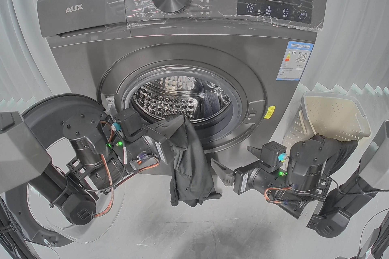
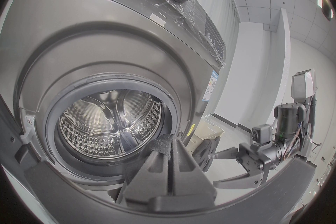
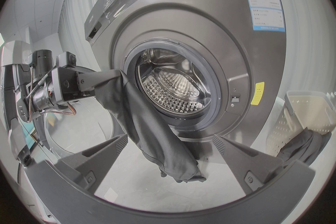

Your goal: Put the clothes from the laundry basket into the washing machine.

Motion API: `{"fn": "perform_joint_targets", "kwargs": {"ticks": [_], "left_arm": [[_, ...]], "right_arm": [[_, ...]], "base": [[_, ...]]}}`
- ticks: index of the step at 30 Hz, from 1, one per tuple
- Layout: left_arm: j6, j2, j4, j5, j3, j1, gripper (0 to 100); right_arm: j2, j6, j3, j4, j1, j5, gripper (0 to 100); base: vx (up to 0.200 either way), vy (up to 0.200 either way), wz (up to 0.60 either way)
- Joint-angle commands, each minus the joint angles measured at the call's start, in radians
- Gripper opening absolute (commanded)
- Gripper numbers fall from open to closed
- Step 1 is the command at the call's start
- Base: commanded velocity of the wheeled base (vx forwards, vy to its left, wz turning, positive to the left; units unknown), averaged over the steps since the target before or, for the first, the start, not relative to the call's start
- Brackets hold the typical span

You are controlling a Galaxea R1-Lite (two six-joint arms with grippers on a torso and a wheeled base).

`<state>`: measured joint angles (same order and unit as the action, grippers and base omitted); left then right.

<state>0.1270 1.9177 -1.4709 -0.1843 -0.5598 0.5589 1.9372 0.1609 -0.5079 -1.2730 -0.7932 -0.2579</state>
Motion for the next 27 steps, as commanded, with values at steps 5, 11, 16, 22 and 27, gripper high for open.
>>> {"fn": "perform_joint_targets", "kwargs": {"ticks": [5, 11, 16, 22, 27], "left_arm": [[0.0, -0.025, 0.034, 0.043, -0.054, -0.001, 0], [-0.001, -0.032, 0.037, 0.068, -0.088, 0.001, 0], [-0.001, -0.046, 0.052, 0.072, -0.1, 0.003, 0], [-0.001, -0.046, 0.055, 0.072, -0.107, 0.001, 0], [-0.001, -0.045, 0.057, 0.072, -0.112, 0.001, 0]], "right_arm": [[0.111, 0.034, 0.045, -0.052, -0.014, 0.002, 100], [0.247, 0.017, 0.048, -0.184, -0.034, 0.022, 100], [0.296, 0.017, 0.032, -0.198, -0.057, 0.029, 100], [0.338, 0.016, -0.026, -0.197, -0.07, 0.031, 100], [0.422, 0.017, -0.087, -0.19, -0.054, 0.086, 100]], "base": [[0.0, 0.0, 0.0], [0.0, 0.0, 0.0], [0.0, 0.0, 0.0], [0.0, 0.0, 0.0], [0.0, 0.0, 0.0]]}}
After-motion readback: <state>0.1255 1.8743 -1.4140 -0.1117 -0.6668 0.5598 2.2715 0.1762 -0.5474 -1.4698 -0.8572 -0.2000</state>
